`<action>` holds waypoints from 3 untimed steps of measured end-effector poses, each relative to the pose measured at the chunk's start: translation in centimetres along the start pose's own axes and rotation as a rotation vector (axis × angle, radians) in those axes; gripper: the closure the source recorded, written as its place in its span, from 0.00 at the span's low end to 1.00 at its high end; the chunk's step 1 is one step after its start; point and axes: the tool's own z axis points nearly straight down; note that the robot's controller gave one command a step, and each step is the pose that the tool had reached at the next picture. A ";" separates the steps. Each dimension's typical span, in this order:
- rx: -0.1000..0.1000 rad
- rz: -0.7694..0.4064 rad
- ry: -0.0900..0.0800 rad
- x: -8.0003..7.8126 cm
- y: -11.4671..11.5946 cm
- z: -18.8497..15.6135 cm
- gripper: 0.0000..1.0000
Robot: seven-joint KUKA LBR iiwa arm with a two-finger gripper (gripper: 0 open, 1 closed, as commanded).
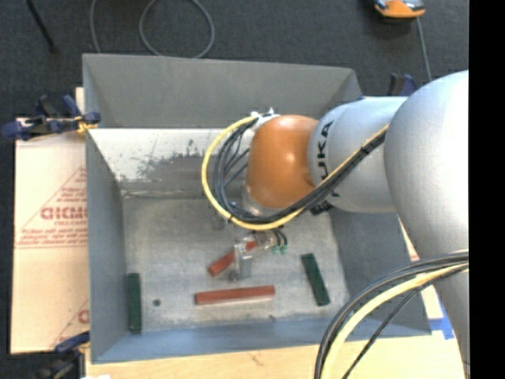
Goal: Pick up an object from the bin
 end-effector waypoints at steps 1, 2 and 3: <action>-0.003 0.001 -0.005 -0.2 0.3 -0.3 1.00; 0.003 -0.049 -0.006 4.3 -10.6 -5.6 1.00; -0.002 -0.068 -0.001 7.2 -11.7 -5.1 1.00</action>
Offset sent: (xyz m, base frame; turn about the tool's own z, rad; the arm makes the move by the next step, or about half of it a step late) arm 0.0000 0.0000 0.0000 0.0000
